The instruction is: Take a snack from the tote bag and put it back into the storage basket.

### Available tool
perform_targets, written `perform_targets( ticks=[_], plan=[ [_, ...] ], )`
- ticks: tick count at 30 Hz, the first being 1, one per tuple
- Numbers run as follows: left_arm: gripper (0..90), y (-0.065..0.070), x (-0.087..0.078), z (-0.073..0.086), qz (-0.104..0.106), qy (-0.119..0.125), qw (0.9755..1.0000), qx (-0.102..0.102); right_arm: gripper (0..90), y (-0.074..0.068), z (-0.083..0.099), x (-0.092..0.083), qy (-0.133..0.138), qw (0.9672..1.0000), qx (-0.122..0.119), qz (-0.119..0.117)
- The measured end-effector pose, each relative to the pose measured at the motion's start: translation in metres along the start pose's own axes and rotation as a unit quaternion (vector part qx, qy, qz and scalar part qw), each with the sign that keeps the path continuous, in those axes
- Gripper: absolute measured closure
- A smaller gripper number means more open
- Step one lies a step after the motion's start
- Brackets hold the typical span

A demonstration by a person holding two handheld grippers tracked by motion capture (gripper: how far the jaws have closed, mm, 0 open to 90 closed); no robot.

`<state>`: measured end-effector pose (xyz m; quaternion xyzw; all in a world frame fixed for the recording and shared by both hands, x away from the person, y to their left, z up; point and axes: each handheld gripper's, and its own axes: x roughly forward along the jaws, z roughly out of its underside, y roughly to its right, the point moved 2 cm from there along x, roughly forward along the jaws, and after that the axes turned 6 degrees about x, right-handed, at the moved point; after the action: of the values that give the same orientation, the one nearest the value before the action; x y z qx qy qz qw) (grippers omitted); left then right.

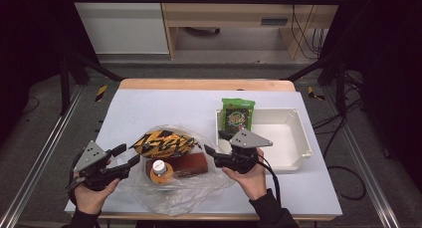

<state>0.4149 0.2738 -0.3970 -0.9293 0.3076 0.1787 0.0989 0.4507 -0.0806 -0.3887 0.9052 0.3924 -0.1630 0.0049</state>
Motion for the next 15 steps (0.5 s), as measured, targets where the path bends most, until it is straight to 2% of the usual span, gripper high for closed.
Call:
perform_targets(
  ticks=[8, 15],
  plan=[
    [40.2, 0.004, 0.008, 0.0, 0.003, -0.005, 1.0, 0.0, 36.9, -0.014, 0.003, 0.018, -0.019, 0.9996, -0.014, -0.017],
    [45.4, 0.005, 0.015, -0.003, 0.007, -0.009, 0.9999, 0.001, 39.3, -0.02, 0.003, 0.035, -0.03, 0.999, -0.018, -0.027]
  ],
)
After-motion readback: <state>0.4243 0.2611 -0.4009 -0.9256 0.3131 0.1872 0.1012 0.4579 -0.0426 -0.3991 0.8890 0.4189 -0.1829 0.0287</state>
